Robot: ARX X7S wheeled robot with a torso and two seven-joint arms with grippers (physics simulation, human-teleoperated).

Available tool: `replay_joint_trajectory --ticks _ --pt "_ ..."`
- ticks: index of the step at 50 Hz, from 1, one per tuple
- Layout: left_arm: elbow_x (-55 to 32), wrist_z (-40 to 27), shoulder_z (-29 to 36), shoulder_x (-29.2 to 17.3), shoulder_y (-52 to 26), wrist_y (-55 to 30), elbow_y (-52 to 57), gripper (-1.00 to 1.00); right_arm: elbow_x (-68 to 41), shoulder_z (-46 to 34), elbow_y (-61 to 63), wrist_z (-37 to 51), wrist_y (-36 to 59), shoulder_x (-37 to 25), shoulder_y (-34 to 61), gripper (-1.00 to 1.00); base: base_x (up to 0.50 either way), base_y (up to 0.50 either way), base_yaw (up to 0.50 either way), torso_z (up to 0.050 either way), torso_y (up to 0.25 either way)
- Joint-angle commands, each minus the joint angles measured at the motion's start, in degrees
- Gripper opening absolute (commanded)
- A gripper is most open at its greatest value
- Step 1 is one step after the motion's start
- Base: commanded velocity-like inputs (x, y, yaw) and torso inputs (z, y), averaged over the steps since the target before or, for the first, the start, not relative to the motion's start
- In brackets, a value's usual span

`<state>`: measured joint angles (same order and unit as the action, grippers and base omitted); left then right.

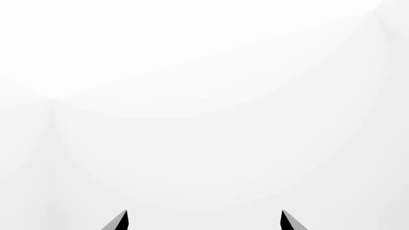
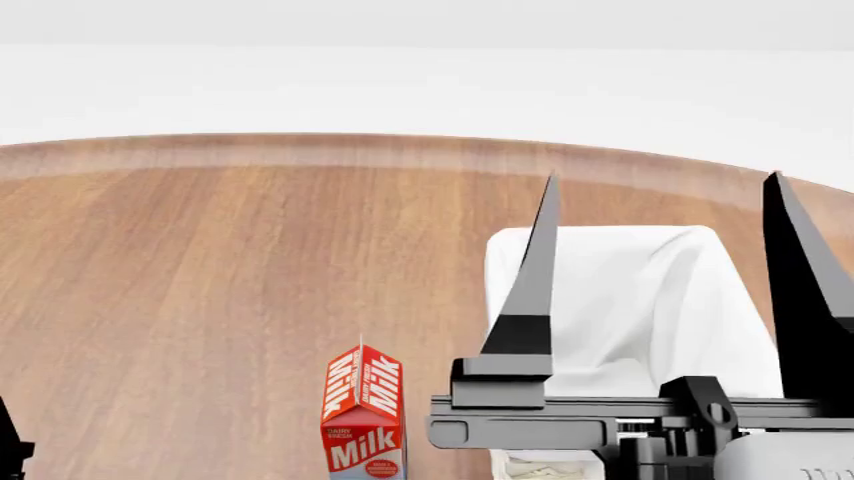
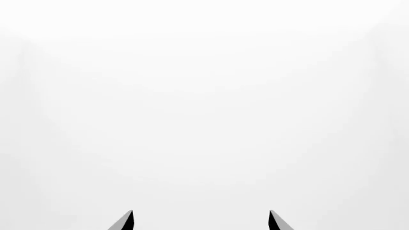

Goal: Pick up the alphabet soup and the tomato sauce, and put them in the basket.

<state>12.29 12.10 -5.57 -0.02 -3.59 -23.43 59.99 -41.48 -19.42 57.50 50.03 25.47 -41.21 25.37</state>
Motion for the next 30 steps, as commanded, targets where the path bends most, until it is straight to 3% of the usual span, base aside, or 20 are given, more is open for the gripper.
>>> replay_joint_trajectory --ticks 1,8,15,22,27,28,29,30 --pt "0.25 0.1 0.01 0.0 -0.6 -0.68 0.01 1.0 -23.9 1.7 1.01 6.68 8.45 -4.35 13.28 1.0 0.0 0.0 0.0 0.0 0.0" --pt "0.5 0.36 -0.24 0.0 -1.89 -1.32 0.01 1.0 -52.95 1.24 -5.03 12.5 10.45 -11.15 23.21 1.0 0.0 0.0 0.0 0.0 0.0" --pt "0.84 0.48 -0.15 0.0 -2.3 -1.63 0.01 1.0 -70.83 -3.54 -6.2 19.54 13.76 -14.9 31.43 1.0 0.0 0.0 0.0 0.0 0.0" --pt "0.76 0.93 -0.69 0.0 -2.92 -1.66 0.01 1.0 -79.04 -6.71 -3.56 25.16 12.91 -18.06 29.48 1.0 0.0 0.0 0.0 0.0 0.0" --pt "-0.01 0.84 -1.68 0.0 -1.84 -0.48 0.01 1.0 -79.39 -6.96 -0.8 25.91 9.08 -21.2 19.83 1.0 0.0 0.0 0.0 0.0 0.0" --pt "-8.61 -7.76 6.91 -8.59 -6.5 8.11 0.01 1.0 -81.2 -7.33 -1.06 26.74 8.73 -21.55 20.22 1.0 0.0 0.0 0.0 0.0 0.0" --pt "-0.01 0.38 -1.2 0.0 -0.56 0.92 0.01 1.0 -83.02 -9.38 -1.06 29.09 9.51 -21.83 19.99 1.0 0.0 0.0 0.0 0.0 0.0" --pt "0.29 0.35 -1.13 0.0 -0.65 0.87 0.01 1.0 -83.25 -9.55 -0.93 29.15 9.0 -21.66 19.29 1.0 0.0 0.0 0.0 0.0 0.0"
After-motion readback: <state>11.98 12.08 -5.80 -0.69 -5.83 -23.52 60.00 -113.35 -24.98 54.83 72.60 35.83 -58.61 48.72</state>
